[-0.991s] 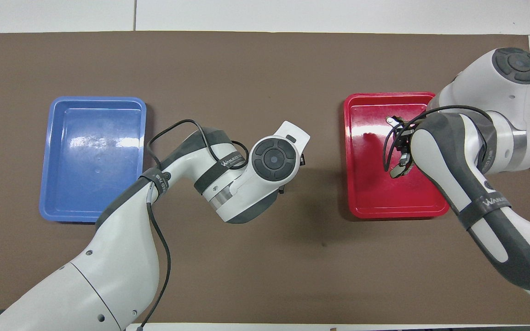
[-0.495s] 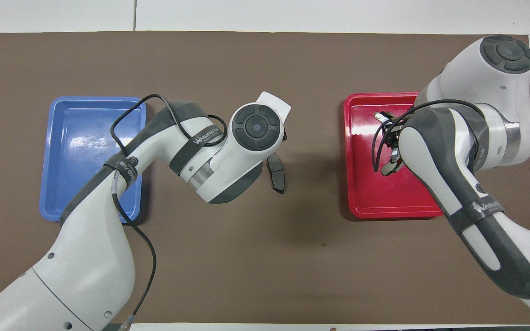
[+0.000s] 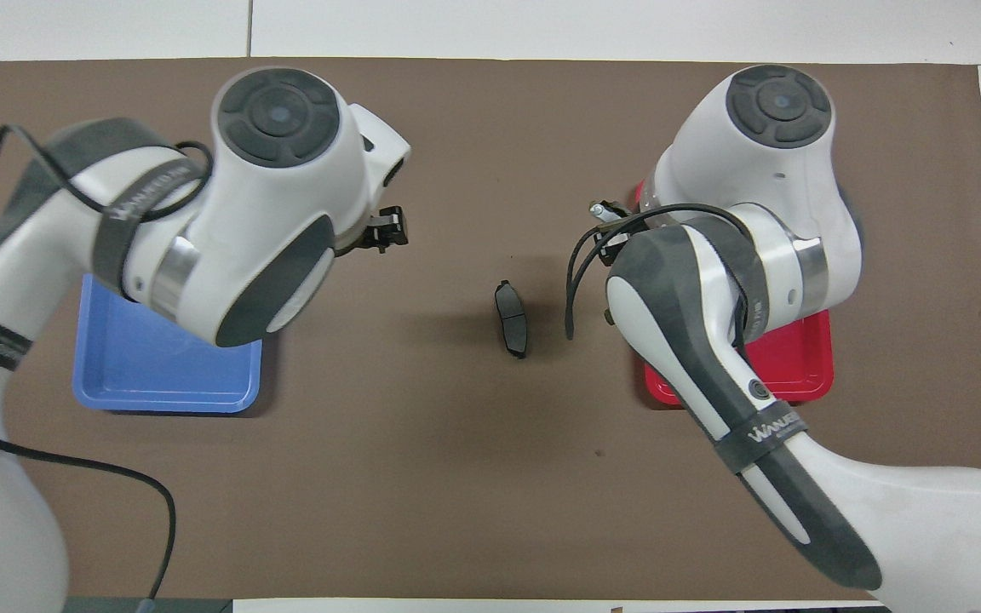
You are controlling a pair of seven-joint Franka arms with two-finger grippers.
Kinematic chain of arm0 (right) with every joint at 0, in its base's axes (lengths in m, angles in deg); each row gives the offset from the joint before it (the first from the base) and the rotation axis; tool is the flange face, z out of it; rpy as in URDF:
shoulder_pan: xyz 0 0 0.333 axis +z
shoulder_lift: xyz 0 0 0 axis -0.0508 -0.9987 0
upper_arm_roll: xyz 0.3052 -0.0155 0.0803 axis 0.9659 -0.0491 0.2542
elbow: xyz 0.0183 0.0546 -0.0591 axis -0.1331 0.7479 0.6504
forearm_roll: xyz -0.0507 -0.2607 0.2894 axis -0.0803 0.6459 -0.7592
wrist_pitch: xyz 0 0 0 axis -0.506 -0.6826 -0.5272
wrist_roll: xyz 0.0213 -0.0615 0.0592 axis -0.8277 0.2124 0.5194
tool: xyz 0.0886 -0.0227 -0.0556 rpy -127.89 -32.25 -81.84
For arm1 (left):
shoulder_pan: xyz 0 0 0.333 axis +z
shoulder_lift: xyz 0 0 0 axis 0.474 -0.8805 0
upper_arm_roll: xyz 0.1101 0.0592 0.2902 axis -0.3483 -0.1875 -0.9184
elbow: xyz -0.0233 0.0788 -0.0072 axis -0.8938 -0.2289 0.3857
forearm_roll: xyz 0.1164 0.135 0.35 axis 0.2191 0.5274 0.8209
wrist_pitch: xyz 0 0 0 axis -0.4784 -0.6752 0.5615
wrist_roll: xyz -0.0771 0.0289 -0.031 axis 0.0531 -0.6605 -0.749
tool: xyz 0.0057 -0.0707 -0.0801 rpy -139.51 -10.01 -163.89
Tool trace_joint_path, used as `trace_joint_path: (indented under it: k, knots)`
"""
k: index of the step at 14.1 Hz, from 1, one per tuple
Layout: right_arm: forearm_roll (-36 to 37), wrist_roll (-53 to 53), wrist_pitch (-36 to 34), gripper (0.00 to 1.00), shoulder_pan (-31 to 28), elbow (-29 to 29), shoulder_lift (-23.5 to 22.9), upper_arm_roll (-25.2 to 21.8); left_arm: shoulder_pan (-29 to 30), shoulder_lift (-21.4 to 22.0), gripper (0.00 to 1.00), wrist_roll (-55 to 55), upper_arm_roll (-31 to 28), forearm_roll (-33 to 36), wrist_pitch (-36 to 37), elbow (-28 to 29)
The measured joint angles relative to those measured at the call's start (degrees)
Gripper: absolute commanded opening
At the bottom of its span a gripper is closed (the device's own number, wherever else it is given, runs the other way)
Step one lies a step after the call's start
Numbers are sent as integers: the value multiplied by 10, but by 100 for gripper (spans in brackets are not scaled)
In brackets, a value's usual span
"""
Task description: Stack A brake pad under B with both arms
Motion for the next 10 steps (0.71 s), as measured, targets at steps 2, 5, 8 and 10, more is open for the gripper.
trace_joint_path:
  k: [2, 5, 8, 10]
  knots:
    - [-12, -15, 1, 0, 25, -26, -30, 1, 11, 33, 99, 65, -45, -31, 41, -15]
    - [-22, -27, 8, 0, 50, -73, -83, 2, 10, 90, 99, 180, -149, -93, 96, -19]
    - [-23, -30, 23, 0, 62, -103, -120, 8, 11, 126, 99, 252, -212, -111, 122, -18]
    - [-23, -30, 35, 0, 63, -109, -132, 12, 10, 131, 99, 269, -228, -121, 122, -13]
